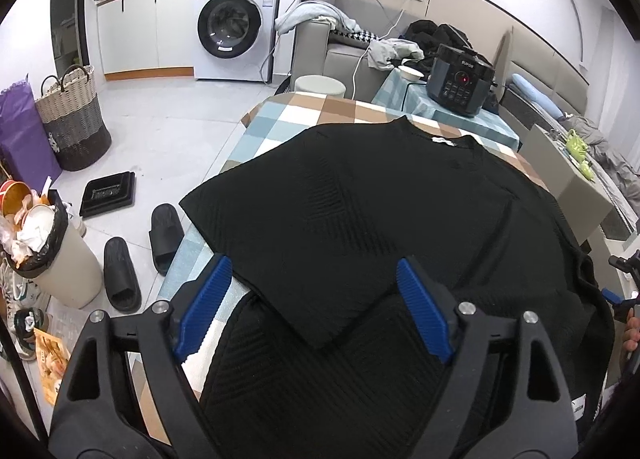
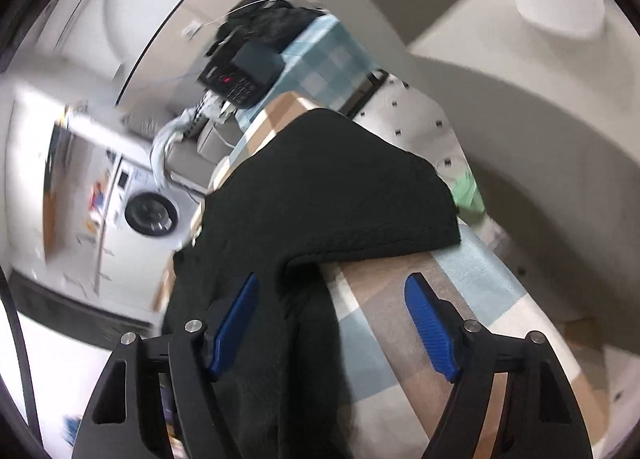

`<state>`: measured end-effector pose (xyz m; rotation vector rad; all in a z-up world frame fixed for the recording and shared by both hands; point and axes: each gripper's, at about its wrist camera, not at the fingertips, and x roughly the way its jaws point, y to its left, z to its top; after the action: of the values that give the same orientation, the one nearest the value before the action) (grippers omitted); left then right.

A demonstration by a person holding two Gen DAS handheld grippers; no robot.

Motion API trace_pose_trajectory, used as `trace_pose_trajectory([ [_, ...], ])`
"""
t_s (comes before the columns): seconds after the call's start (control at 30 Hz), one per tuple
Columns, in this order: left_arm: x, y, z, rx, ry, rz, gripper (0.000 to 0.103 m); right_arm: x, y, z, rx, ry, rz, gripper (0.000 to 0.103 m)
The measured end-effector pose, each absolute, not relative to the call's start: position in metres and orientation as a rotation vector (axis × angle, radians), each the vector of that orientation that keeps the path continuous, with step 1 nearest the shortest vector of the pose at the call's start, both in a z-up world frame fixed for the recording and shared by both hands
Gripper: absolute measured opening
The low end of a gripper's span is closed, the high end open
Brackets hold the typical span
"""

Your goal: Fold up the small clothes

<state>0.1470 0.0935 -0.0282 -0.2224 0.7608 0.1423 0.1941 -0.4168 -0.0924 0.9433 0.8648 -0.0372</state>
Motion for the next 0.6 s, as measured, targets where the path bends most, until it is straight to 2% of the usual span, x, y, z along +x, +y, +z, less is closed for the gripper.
trace_pose_trajectory([
  [0.2,0.163,0.087,-0.043,-0.222,0.781,0.138,0.083,0.207,-0.421,-0.104,1.006,0.887,-0.095,0.077],
  [0.33,0.169,0.081,-0.053,-0.209,0.794,0.134,0.083,0.219,-0.418,-0.102,0.938,0.882,-0.185,0.077],
  [0.53,0.175,0.075,-0.064,-0.201,0.806,0.129,0.083,0.234,-0.423,-0.103,0.902,0.888,-0.278,0.063],
  [0.6,0.175,0.074,-0.064,-0.202,0.806,0.132,0.083,0.237,-0.427,-0.103,0.898,0.879,-0.309,0.055],
])
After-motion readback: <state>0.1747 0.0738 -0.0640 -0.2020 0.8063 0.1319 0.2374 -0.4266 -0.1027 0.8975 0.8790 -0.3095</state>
